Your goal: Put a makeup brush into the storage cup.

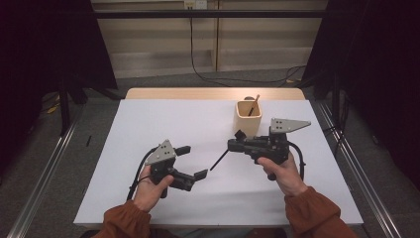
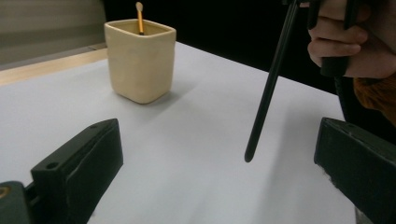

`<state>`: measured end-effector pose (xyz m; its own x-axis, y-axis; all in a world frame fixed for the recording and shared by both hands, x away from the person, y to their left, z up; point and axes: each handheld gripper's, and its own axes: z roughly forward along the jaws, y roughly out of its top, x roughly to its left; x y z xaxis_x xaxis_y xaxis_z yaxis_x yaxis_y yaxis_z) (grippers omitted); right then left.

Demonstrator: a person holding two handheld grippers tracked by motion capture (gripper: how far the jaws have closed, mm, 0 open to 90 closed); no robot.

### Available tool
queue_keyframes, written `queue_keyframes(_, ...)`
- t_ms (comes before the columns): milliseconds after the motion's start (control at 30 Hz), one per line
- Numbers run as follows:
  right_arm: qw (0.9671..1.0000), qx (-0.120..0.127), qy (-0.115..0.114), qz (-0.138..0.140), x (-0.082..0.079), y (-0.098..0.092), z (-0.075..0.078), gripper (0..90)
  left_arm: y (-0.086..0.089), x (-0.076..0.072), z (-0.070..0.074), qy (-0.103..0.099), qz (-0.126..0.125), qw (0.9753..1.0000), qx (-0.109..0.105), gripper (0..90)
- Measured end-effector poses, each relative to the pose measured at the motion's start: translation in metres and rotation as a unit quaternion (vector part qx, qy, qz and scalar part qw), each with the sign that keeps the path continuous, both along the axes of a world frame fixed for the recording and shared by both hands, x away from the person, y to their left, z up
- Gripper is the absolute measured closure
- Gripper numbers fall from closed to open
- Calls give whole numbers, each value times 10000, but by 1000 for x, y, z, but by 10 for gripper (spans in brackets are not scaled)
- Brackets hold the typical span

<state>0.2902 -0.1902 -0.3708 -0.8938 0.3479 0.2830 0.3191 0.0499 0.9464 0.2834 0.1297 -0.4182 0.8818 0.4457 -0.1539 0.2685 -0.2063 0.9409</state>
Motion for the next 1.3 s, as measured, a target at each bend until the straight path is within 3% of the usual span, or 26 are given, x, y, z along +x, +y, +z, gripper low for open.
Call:
queue_keyframes(67, 10000, -15, 12, -13, -1, -2, 0, 856, 2, -2, 1, -59, 134, 9999, 39, 13)
queue_keyframes(133, 10000, -51, 19, -59, -1, -3, 1, 857, 4, -3, 2, 14, 229, 9997, 23, 21)
queue_keyframes(300, 9999, -94, 39, -103, -1, -6, -1, 856, 10, -11, 4, -133, 408, 9991, -12, 11)
queue_keyframes(400, 9998, -102, 49, -138, -2, -8, -1, 857, 15, -11, 1, -73, 469, 9989, -20, 10)
queue_keyframes(933, 9991, -203, -15, -380, -1, -25, 1, 857, 42, -15, 2, -175, 689, 9974, -92, 11)
queue_keyframes(1300, 9981, -256, 15, -552, 1, -35, 2, 857, 67, -18, -4, -187, 991, 9949, -84, 12)
